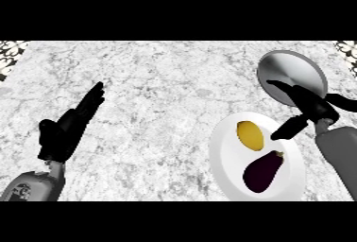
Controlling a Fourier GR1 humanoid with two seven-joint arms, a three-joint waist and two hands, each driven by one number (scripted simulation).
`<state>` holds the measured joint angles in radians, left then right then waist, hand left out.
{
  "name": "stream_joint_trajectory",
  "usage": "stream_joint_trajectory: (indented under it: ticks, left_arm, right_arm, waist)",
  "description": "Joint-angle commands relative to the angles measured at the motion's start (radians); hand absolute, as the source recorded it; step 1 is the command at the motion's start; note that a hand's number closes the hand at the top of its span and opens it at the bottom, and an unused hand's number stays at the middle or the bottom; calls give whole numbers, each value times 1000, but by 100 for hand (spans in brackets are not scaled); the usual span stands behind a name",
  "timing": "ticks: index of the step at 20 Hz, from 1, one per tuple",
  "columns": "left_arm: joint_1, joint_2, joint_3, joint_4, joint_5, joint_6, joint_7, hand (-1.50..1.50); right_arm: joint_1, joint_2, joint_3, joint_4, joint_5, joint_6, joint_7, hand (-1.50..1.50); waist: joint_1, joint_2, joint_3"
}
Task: Pick the lemon from the plate and place it in the pan
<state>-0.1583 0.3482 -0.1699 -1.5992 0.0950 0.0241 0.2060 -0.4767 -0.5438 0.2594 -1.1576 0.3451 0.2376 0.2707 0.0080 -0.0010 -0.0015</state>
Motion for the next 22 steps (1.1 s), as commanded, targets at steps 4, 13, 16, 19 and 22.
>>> stream_joint_trajectory:
  ticks: [4, 13, 16, 19, 22]
  left_arm:
    - [-42, -37, -28, 51, -29, 4, 0, 0]
    - [-5, -8, 31, 28, -7, -35, -11, 0]
    - [-17, -37, 18, -6, -37, -14, 30, 0]
    - [55, -55, 4, 13, -82, 6, -56, 0]
    - [18, -14, 73, 32, -25, -60, -31, 0]
  right_arm:
    - [-214, 9, 128, 19, -12, 396, 284, -150]
    - [-313, 240, 119, 47, -147, 632, 668, -150]
    - [-299, 202, 110, 64, -94, 633, 652, -150]
    - [-243, 175, 116, -57, -98, 650, 705, -150]
    - [-245, 210, 107, -58, -90, 652, 729, -150]
  waist:
    - [10, 4, -2]
    - [-8, -3, 0]
    - [-6, -1, 1]
    - [-13, -3, 1]
    - [-10, -2, 1]
